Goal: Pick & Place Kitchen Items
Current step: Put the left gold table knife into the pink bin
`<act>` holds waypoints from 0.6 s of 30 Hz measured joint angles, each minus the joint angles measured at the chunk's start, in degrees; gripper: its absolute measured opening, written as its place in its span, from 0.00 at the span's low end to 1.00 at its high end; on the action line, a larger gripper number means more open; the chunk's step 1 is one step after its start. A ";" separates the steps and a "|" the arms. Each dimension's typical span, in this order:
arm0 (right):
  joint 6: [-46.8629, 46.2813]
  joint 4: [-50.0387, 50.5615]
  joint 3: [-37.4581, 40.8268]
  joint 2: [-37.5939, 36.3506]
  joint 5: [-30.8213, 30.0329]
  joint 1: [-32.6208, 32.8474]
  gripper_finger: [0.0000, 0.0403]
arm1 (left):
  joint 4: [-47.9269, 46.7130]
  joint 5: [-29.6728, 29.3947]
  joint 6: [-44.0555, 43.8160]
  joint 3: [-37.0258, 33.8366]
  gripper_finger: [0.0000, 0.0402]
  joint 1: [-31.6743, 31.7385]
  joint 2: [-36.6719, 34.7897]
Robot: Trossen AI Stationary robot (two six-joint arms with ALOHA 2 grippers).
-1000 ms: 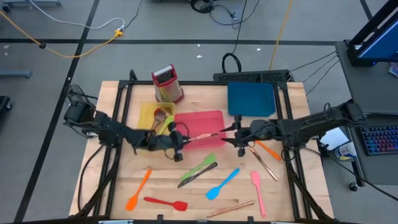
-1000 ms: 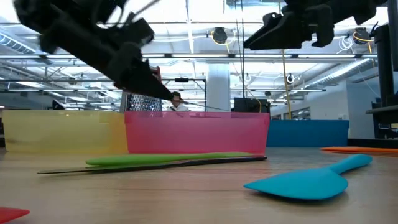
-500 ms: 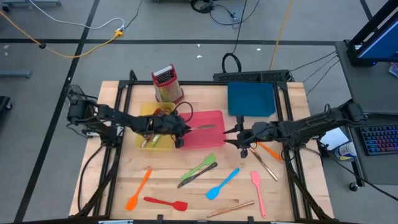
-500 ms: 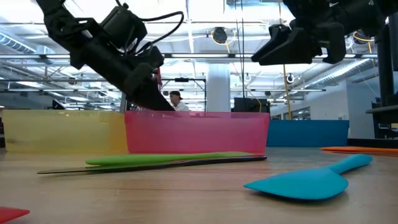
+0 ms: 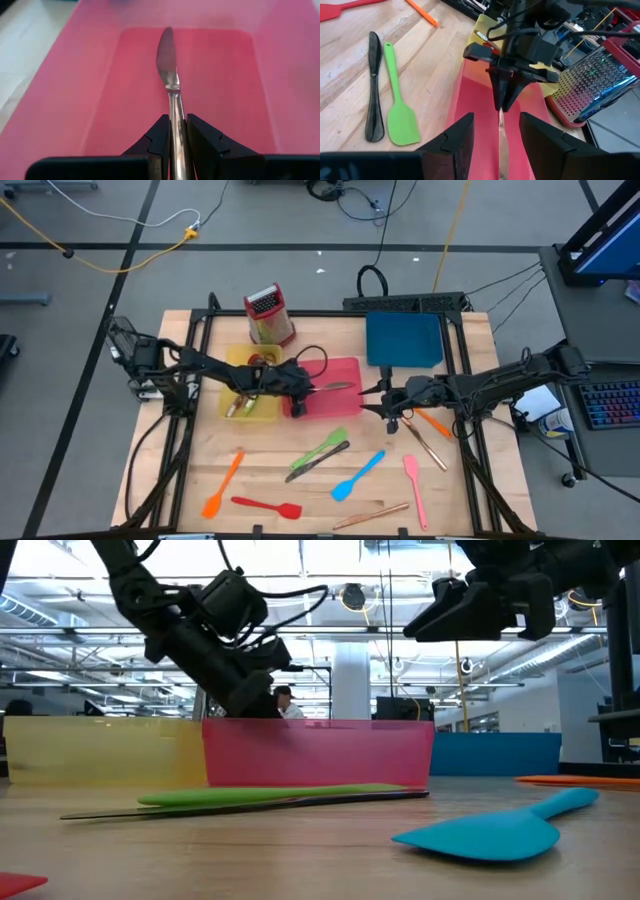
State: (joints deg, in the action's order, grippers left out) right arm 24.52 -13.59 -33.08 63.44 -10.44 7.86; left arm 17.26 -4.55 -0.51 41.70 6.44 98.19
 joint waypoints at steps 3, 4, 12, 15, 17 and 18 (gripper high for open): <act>-0.03 0.15 0.02 0.00 0.02 0.00 0.37 | -2.51 -0.05 0.26 1.10 0.14 0.61 0.07; -0.03 0.09 0.02 0.00 0.02 0.00 0.37 | -2.86 -0.18 0.41 1.09 0.14 0.85 0.07; -0.03 0.13 0.02 0.00 0.03 0.00 0.37 | -5.92 -0.25 1.02 1.04 0.14 2.18 0.15; -0.03 0.14 0.02 0.00 0.15 0.00 0.37 | -5.72 -0.41 2.89 1.04 0.14 2.18 0.15; -0.02 0.14 0.02 0.00 0.15 0.00 0.37 | -5.65 -0.41 3.47 1.04 0.15 2.18 0.15; -0.03 0.14 0.02 0.00 0.15 0.00 0.37 | -5.63 -0.39 3.46 1.04 0.16 2.16 0.15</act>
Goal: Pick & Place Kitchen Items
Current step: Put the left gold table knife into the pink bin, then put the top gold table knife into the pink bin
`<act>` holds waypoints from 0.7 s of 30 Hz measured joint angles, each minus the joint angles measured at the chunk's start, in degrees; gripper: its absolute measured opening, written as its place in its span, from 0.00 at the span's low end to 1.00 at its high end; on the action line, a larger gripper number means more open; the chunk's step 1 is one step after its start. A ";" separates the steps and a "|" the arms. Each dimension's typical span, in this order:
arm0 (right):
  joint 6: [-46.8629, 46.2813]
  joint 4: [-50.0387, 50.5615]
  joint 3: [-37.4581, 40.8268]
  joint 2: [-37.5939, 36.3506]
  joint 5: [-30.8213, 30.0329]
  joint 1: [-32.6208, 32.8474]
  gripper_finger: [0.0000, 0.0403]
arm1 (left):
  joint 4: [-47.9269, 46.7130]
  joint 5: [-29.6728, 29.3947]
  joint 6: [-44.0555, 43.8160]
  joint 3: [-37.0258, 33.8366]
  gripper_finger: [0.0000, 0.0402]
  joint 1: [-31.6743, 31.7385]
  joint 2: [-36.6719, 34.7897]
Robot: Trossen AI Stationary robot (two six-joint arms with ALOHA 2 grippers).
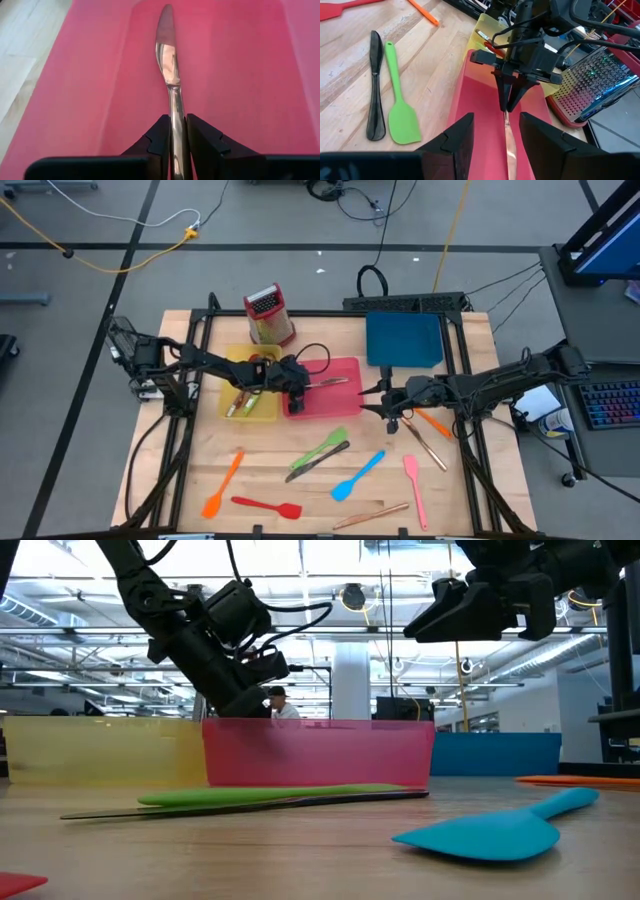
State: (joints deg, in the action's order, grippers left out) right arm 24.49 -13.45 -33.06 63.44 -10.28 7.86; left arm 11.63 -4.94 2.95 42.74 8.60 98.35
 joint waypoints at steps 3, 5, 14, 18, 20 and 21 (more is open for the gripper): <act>0.00 0.01 0.00 0.00 0.00 0.00 0.37 | 0.01 -0.01 -0.03 0.00 0.19 0.02 0.00; -0.48 0.00 0.00 0.00 0.02 0.00 0.37 | 0.08 -0.01 0.08 0.00 0.21 0.01 -0.02; -5.48 0.62 0.00 0.00 0.04 0.00 0.37 | 0.68 -0.06 1.47 0.00 0.28 0.00 -0.02; -8.34 2.45 0.00 0.00 0.04 0.00 0.37 | 2.09 -0.07 1.43 0.00 0.29 -0.06 -0.07; -12.02 3.35 0.00 0.02 0.06 0.02 0.37 | 3.44 -0.09 1.54 -0.02 0.29 -0.11 -0.69; -14.11 3.84 0.00 0.02 0.05 0.00 0.37 | 4.54 -0.10 1.84 -0.02 0.29 -0.11 -1.01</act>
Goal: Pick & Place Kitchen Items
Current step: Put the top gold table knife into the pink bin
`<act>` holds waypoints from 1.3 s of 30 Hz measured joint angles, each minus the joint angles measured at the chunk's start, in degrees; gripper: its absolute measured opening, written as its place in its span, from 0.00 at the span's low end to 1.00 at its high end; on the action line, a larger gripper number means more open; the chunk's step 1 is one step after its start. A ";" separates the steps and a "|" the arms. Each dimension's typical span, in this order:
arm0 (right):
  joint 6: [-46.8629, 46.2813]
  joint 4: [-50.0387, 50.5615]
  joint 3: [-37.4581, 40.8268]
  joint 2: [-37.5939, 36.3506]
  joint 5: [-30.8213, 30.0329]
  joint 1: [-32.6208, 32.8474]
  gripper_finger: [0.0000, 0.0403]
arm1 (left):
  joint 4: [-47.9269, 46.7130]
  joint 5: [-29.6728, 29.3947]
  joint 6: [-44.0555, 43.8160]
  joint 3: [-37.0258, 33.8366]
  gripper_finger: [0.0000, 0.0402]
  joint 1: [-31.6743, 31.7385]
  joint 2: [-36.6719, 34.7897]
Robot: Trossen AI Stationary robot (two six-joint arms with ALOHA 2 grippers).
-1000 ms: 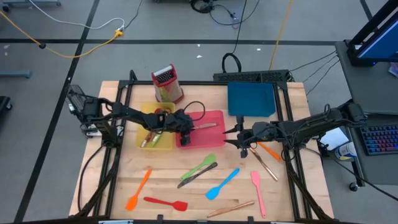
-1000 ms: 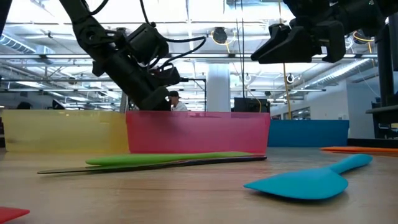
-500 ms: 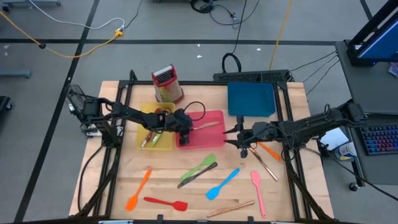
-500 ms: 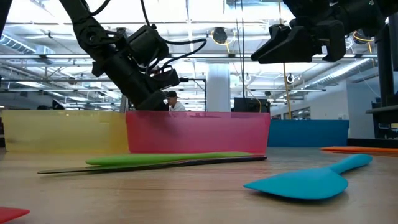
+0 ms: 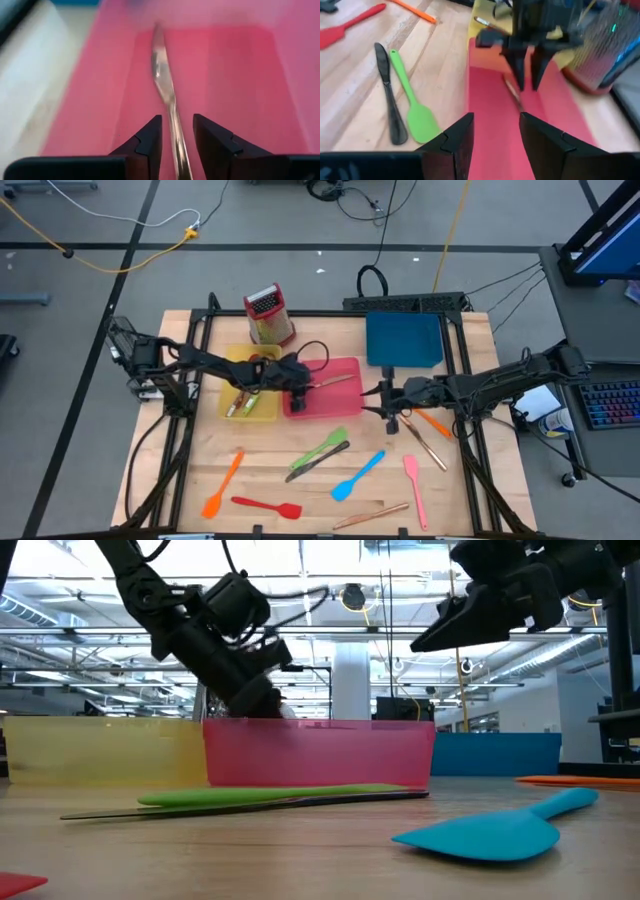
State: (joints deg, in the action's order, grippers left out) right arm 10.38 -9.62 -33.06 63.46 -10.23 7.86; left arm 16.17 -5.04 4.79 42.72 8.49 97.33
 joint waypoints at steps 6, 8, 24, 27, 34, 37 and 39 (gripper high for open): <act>-10.71 4.61 -0.04 0.00 -0.02 0.14 0.37 | 3.67 -0.06 1.49 0.00 0.29 0.00 -3.78; -14.61 5.92 -0.04 0.00 -0.20 0.19 0.37 | 4.11 -0.07 1.55 0.00 0.29 0.00 -5.34; -37.91 17.78 -0.04 -0.04 -10.84 14.03 0.37 | 4.67 -0.07 5.63 0.00 0.29 0.00 -9.01; -45.41 22.86 -0.04 -0.04 -10.69 17.14 0.37 | 5.43 -0.19 5.53 0.00 0.29 0.00 -9.00; -66.91 36.85 -0.04 -0.04 -6.77 26.26 0.37 | 10.18 -1.00 3.65 0.00 0.29 -0.02 -9.00; -73.74 39.54 -0.06 -0.04 -4.39 29.74 0.37 | 13.00 -0.99 3.57 0.00 0.29 -0.02 -9.00; -75.82 40.97 -0.06 -0.04 -2.92 31.36 0.37 | 14.53 -0.98 3.63 0.00 0.29 -0.02 -9.00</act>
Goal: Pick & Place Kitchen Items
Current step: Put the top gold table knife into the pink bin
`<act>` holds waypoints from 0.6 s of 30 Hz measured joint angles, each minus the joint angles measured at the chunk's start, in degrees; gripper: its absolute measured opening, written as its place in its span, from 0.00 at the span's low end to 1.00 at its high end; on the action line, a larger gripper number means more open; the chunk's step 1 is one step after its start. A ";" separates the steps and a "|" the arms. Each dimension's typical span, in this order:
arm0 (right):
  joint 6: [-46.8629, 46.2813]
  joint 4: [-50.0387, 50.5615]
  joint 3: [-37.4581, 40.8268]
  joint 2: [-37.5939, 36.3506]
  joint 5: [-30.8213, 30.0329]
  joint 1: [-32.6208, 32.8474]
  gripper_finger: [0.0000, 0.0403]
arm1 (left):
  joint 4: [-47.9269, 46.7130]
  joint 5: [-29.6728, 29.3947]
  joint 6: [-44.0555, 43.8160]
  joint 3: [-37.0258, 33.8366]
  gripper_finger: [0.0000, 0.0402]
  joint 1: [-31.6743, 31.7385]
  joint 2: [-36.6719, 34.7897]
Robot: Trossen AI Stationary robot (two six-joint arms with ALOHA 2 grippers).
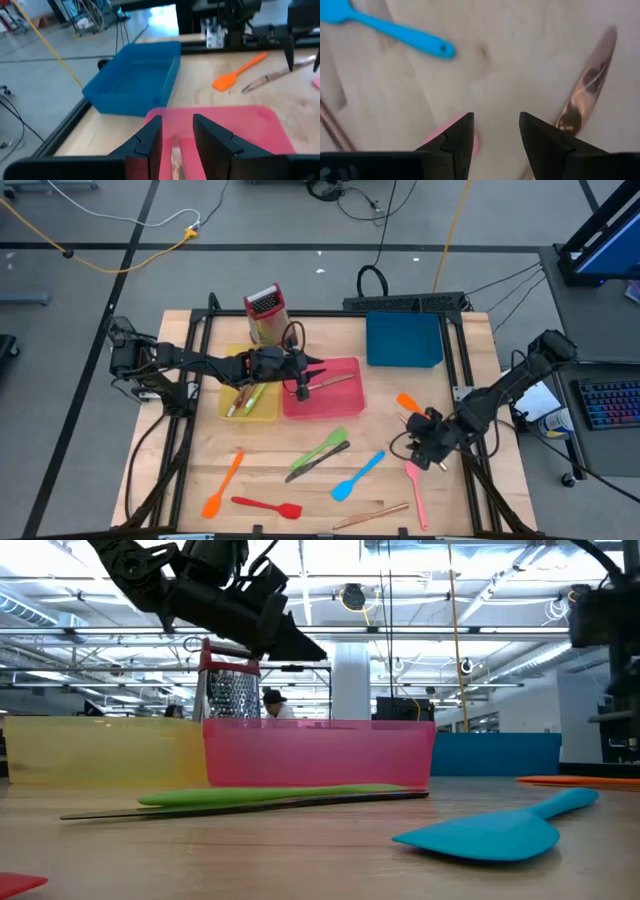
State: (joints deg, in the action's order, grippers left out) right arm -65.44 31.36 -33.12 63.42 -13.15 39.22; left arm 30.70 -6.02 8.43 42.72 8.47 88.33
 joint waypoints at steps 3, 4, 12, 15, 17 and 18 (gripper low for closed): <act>-4.88 2.48 0.00 0.00 2.58 1.67 0.37 | 1.69 -0.02 -0.32 0.00 0.29 0.00 0.00; -6.66 3.51 0.00 0.00 3.31 2.18 0.37 | 2.12 -0.01 -0.67 0.00 0.29 0.00 0.00; -19.88 12.67 0.00 0.02 5.77 7.35 0.37 | 2.54 -0.02 -1.46 0.00 0.29 0.00 0.00; -21.66 12.87 0.00 0.28 4.28 8.96 0.37 | 2.52 -0.02 -1.57 0.00 0.29 0.00 0.00; -21.98 12.63 -0.01 1.19 2.31 9.76 0.37 | 2.51 -0.02 -1.57 0.00 0.29 0.00 0.00; -21.98 12.59 -0.03 1.81 1.84 10.06 0.37 | 2.49 -0.02 -1.57 0.00 0.29 0.00 0.00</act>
State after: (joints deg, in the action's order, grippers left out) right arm -87.42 43.94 -33.15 65.22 -11.31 49.28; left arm 33.19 -6.04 6.85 42.72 8.47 88.33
